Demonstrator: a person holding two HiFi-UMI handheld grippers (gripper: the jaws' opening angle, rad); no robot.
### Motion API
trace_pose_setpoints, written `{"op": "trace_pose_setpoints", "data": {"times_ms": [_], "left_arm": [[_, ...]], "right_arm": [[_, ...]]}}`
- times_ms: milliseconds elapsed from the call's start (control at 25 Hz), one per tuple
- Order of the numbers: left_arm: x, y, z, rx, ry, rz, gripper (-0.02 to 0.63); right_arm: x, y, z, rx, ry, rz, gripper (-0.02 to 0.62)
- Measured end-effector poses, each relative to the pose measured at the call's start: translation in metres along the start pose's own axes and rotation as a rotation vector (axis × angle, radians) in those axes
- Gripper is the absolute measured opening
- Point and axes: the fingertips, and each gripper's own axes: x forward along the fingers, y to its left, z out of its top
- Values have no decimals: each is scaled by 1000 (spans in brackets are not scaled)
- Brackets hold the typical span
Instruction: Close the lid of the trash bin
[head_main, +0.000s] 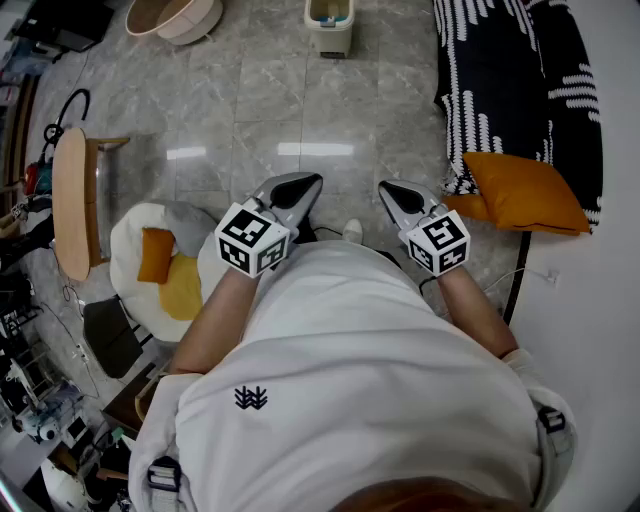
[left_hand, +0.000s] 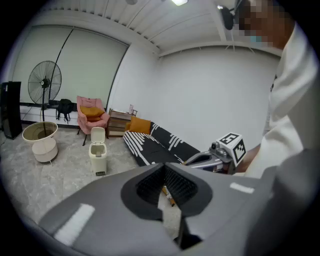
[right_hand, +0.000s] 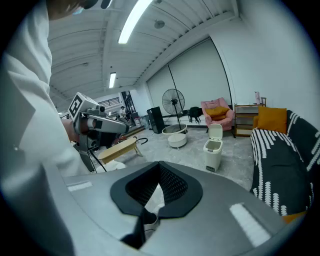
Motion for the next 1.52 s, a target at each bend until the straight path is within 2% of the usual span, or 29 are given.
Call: {"op": "trace_pose_setpoints", "data": {"times_ms": [200, 400, 680, 880, 1160, 1320, 1520], "left_arm": [[9, 32, 13, 23, -11, -12, 57], [20, 88, 32, 0, -32, -62, 57], [21, 185, 89, 24, -55, -137, 57], [15, 255, 104, 27, -40, -184, 57], [19, 323, 127, -20, -94, -127, 57], [28, 364, 141, -46, -104, -84, 57], [50, 419, 163, -67, -93, -12, 57]], "right_arm": [[30, -17, 13, -2, 3, -18, 0], [77, -34, 42, -2, 16, -56, 0], [166, -64, 111, 27, 19, -138, 7], [234, -75, 159, -20, 27, -164, 32], [292, -102, 203, -63, 45, -157, 37], [330, -146, 227, -39, 52, -150, 37], [386, -226, 269, -9, 33, -146, 37]]}}
